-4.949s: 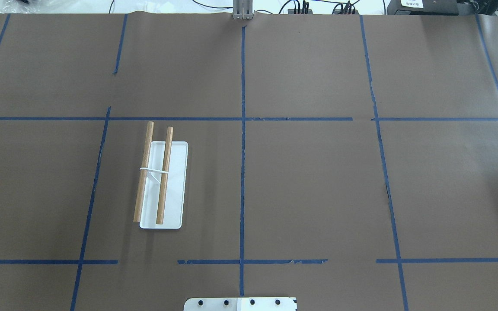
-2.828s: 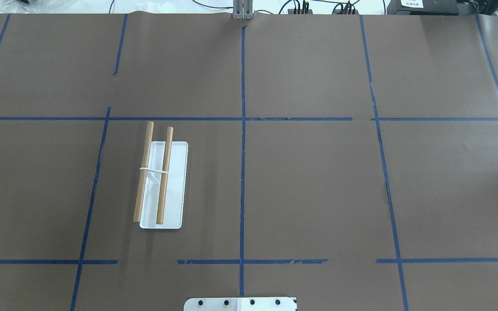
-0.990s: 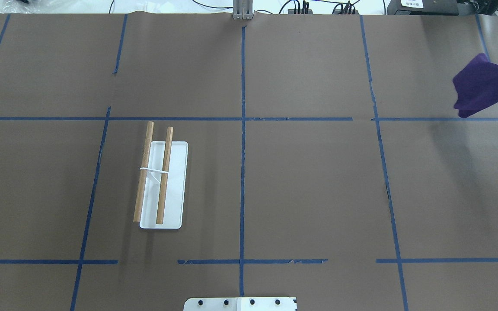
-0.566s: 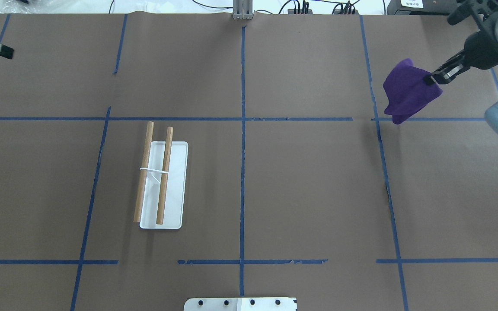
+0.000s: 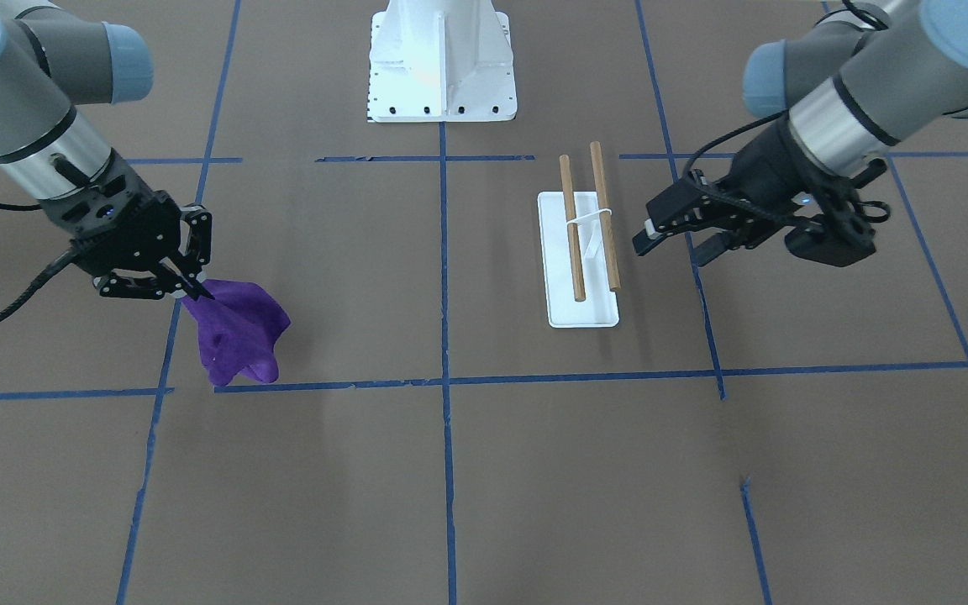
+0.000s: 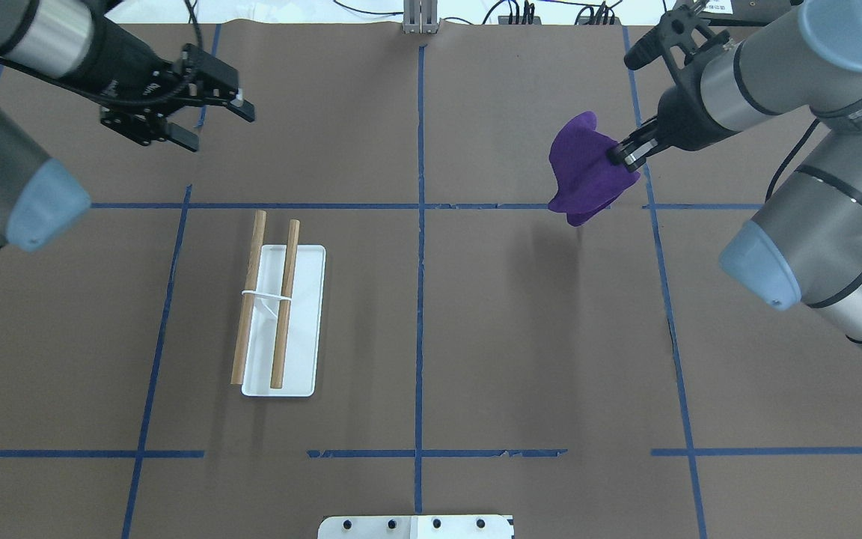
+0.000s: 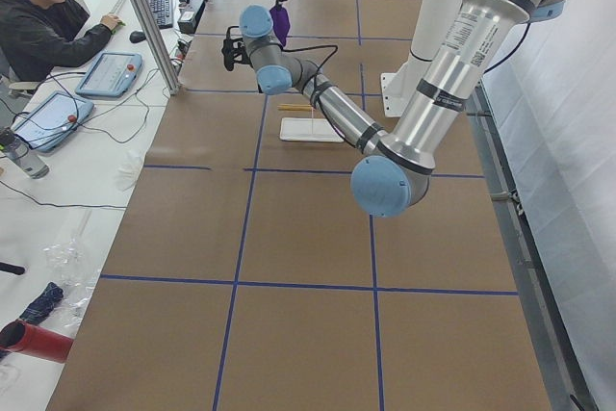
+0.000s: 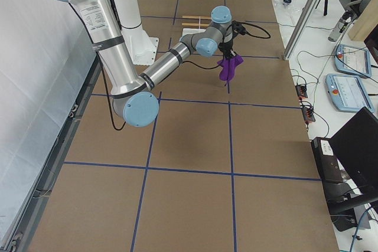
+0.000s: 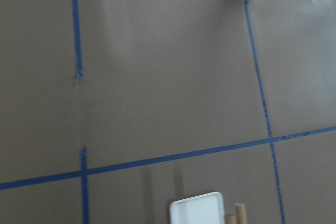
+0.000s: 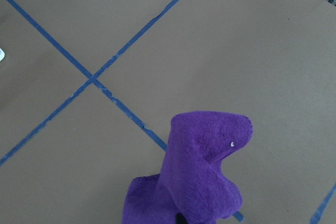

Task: Hang towel on rack

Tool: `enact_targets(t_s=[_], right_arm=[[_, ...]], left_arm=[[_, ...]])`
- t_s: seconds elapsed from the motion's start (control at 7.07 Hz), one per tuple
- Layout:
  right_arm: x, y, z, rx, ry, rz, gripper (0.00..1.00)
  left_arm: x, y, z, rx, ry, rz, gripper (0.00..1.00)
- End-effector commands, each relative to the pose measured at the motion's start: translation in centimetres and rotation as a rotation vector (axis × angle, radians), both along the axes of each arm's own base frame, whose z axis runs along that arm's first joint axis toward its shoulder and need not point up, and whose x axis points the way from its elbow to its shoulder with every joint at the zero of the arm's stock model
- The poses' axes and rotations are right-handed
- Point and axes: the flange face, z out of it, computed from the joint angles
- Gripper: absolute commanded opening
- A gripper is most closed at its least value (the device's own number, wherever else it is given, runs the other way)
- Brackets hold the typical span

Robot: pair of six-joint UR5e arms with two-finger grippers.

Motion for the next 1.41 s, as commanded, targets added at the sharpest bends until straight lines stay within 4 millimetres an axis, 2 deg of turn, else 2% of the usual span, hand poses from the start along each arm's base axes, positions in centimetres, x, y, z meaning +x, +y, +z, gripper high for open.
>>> enact_targets(t_s=[0.0, 0.28, 0.42, 0.57, 0.71, 0.85, 0.99, 1.13, 1.27], right_arm=[[-2.7, 4.6, -4.0, 0.098, -0.036, -0.023, 0.00], [-4.2, 9.5, -8.2, 0.174, -0.096, -0.006, 0.00], [-5.9, 10.8, -10.2, 0.144, -0.138, 0.043, 0.00], [-7.5, 12.6, -11.2, 0.169, -0.147, 0.053, 0.00], [-8.2, 13.1, -12.2, 0.186, -0.160, 0.055, 0.00], [-8.1, 13.2, -12.3, 0.185, -0.162, 0.056, 0.00], [-8.2, 13.2, -12.3, 0.185, -0.162, 0.054, 0.00], [-8.3, 13.2, -13.0, 0.190, -0.173, 0.055, 0.00], [-8.3, 13.2, -13.1, 0.190, -0.175, 0.054, 0.00]], left_arm=[[7.1, 1.9, -5.0, -0.209, 0.048, -0.084, 1.00], [11.5, 2.6, -5.6, -0.402, 0.055, -0.140, 1.00], [13.2, 2.7, -6.4, -0.493, 0.068, -0.177, 1.00], [14.4, 2.8, -7.1, -0.561, 0.077, -0.196, 1.00], [15.2, 3.5, -8.2, -0.595, 0.091, -0.189, 0.99], [15.9, 4.2, -8.9, -0.619, 0.100, -0.180, 0.99], [16.3, 4.6, -8.9, -0.642, 0.100, -0.178, 0.95], [16.8, 5.1, -9.0, -0.661, 0.103, -0.173, 0.86], [17.4, 5.8, -9.2, -0.662, 0.101, -0.159, 0.81]])
